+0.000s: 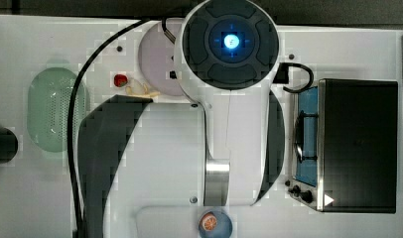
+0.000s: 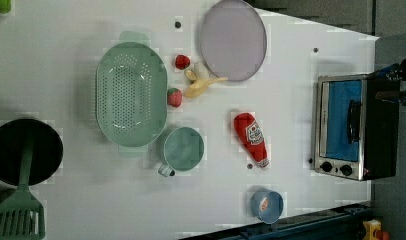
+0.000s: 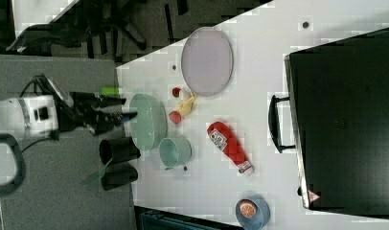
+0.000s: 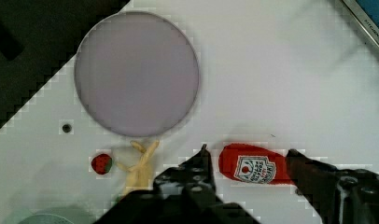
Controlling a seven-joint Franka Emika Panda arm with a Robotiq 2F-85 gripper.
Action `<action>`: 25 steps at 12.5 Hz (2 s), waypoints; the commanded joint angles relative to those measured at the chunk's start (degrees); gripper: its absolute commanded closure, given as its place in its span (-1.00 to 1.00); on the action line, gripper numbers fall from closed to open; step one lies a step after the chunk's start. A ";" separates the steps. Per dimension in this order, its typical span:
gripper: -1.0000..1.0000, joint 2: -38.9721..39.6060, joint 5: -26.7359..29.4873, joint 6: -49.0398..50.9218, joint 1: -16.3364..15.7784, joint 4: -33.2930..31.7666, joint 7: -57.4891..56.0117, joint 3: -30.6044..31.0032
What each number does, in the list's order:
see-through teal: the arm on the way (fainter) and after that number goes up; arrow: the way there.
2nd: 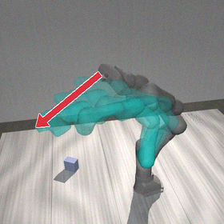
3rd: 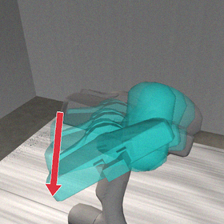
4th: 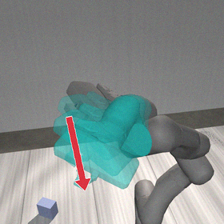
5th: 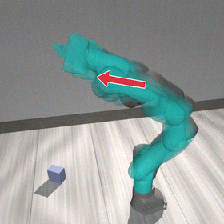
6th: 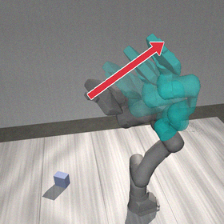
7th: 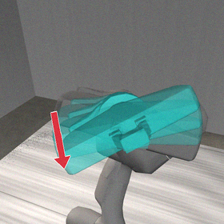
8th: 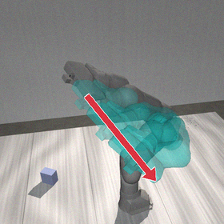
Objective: Flap open oven.
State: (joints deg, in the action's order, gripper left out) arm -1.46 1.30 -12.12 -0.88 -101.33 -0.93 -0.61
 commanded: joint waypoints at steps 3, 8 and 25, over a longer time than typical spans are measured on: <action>-0.99 -18.19 -1.65 6.26 2.32 -13.31 5.98 -1.49; -0.65 -18.17 -1.65 6.28 2.32 -13.32 5.98 -1.49; 0.65 -11.57 -5.58 -5.65 3.20 -16.22 -52.04 -15.60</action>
State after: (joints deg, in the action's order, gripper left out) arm -13.74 -3.23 -15.83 1.27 -117.17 -43.53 -15.46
